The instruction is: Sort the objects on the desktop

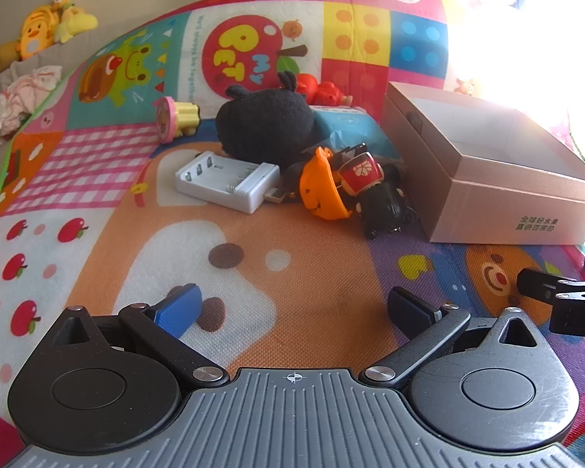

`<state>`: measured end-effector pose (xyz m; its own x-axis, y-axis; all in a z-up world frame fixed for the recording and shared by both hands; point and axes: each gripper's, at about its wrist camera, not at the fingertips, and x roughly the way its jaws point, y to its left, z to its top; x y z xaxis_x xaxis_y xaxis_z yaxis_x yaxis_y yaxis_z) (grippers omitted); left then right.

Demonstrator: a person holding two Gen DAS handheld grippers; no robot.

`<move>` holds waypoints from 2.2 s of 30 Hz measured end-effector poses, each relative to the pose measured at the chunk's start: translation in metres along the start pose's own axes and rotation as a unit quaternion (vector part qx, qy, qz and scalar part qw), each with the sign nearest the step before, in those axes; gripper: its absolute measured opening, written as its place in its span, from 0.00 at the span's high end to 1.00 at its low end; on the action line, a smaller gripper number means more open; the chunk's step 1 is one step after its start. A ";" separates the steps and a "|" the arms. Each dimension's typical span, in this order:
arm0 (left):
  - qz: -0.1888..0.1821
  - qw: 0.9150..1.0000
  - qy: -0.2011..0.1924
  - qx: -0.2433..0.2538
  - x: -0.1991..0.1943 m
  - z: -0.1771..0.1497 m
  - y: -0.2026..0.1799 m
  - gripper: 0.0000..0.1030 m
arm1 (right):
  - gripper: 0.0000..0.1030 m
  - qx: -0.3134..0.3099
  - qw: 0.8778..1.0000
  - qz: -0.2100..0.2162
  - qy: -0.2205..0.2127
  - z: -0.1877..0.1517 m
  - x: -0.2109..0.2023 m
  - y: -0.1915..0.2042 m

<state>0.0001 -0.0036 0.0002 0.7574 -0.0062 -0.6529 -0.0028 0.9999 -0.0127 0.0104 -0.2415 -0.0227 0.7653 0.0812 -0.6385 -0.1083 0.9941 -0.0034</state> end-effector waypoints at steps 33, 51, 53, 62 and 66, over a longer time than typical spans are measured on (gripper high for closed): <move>0.001 1.000 0.008 0.007 0.002 -0.002 -0.003 0.00 | 0.00 -0.006 1.000 0.004 0.021 0.002 0.003 -0.001; -0.003 1.000 0.006 0.005 0.002 -0.003 -0.002 0.00 | 0.00 -0.018 0.999 0.015 0.035 0.006 0.000 0.001; -0.014 1.000 0.001 -0.007 0.000 -0.002 0.004 0.00 | 0.00 -0.034 0.998 0.032 0.037 0.008 0.000 0.005; 0.039 0.991 -0.069 -0.104 -0.027 0.019 0.062 0.00 | 0.40 -0.252 0.958 0.046 -0.127 0.007 -0.038 0.100; 0.051 0.984 -0.100 -0.140 -0.039 0.032 0.086 0.00 | 0.60 -0.310 0.940 0.026 -0.140 0.022 -0.020 0.150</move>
<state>-0.0088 0.0835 0.0491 0.8570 0.1235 -0.5003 -0.2429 0.9531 -0.1808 -0.0073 -0.0923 0.0069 0.8763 0.2307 -0.4230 -0.4328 0.7625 -0.4809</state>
